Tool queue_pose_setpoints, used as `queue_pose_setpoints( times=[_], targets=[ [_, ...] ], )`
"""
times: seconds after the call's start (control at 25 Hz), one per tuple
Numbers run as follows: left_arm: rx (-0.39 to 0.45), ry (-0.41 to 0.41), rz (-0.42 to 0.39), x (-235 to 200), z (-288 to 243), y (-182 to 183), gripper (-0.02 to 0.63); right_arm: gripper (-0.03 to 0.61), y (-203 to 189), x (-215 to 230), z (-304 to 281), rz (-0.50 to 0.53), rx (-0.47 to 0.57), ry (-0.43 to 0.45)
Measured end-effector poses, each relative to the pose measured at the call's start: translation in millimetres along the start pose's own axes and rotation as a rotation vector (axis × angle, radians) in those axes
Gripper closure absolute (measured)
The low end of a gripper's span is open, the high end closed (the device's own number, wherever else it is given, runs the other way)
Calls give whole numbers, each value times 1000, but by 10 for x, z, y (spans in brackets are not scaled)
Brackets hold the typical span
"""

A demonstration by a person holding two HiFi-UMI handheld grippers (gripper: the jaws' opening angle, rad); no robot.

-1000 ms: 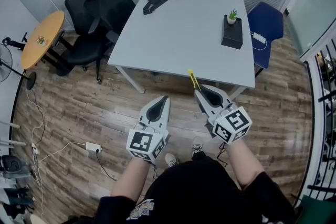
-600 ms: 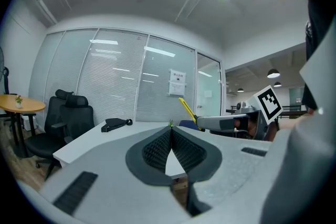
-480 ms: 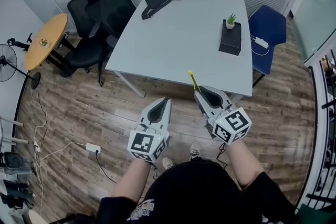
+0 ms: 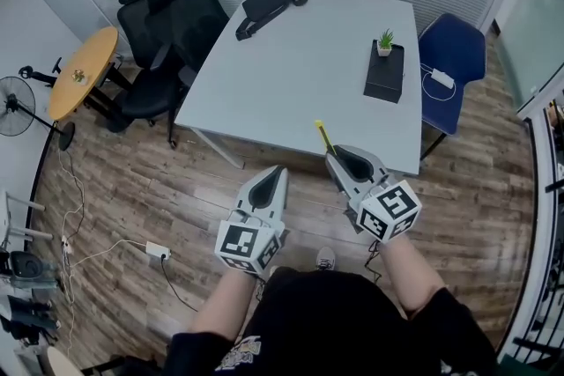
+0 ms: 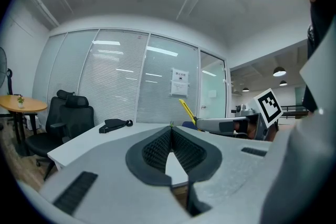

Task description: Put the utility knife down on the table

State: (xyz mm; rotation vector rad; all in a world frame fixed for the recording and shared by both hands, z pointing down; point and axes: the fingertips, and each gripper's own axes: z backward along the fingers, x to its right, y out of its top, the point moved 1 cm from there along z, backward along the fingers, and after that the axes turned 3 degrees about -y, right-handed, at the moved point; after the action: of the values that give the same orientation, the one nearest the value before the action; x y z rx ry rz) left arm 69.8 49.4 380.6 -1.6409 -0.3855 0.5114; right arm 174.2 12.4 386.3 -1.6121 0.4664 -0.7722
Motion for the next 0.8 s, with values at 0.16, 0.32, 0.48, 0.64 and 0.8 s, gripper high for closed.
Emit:
queue_pose_setpoints(
  times=[0.16, 0.32, 0.48, 0.64, 0.8],
  targets=[
    [5, 1, 0, -18, -63, 33, 609, 518, 20, 64, -19, -5, 3, -3],
    [7, -8, 2, -80, -120, 45, 609, 518, 11, 120, -90, -10, 2, -16],
    [5, -31, 5, -224, -185, 28, 608, 518, -4, 146, -221, -11, 1, -39],
    [11, -65, 12, -457, -249, 40, 609, 518, -16, 147, -423, -6, -4, -76],
    [7, -112, 21, -736, -318, 58, 609, 518, -23, 144, -660, -4, -8, -125]
  ],
)
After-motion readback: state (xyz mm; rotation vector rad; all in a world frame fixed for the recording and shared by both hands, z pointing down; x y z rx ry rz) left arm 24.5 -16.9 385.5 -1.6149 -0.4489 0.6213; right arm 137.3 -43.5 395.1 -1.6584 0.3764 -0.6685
